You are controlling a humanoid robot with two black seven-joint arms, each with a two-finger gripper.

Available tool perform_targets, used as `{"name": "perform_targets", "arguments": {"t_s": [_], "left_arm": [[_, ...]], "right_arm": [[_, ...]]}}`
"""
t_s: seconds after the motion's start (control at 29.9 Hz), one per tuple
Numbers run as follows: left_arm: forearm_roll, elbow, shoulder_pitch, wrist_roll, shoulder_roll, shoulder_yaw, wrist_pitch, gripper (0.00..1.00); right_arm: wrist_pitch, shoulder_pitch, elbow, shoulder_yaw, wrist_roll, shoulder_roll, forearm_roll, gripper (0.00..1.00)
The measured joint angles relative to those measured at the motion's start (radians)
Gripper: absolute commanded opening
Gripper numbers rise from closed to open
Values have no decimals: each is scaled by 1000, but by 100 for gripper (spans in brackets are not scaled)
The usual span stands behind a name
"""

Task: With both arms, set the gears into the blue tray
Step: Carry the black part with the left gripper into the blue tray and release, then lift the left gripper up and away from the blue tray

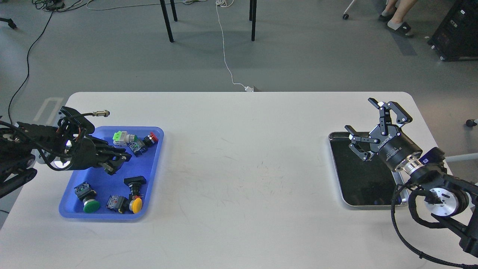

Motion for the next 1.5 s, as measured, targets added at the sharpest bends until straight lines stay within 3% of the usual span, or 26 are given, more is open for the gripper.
{"name": "perform_targets", "arguments": {"t_s": [0.33,0.5,0.57,0.67,0.77,0.97,1.1,1.17,1.3,1.5], "left_arm": [[-2,27,57,0,-1,-4,5,18],[-3,29,57,0,-9,-11,6,25],[-3,31,57,0,-12,-12,6,33],[-3,40,57,0,-13,-12,6,70],[-2,48,57,0,-13,-13,6,85],[-5,62,50,0,-5,-57,39,88],[-93,8,48,0,7,-173,42,93],[-221,-42,48,0,13,-247,38,98],[-574,-154,57,0,-8,-315,41,98],[-1117,-210,165,0,-189,-415,86,98]], "right_arm": [[0,-1,1,-1,0,-2,-1,96],[0,-1,4,-1,0,-2,-1,96],[0,-2,5,0,0,-2,-1,96],[0,-2,5,0,0,-2,-1,96],[0,-2,5,-1,0,-2,-1,96],[0,-2,5,-1,0,-3,-4,96],[0,3,5,0,0,-3,-6,97],[0,9,4,0,0,-3,-7,97],[-6,13,2,-1,0,-2,-54,99],[-42,15,1,-3,0,5,-185,99]]}}
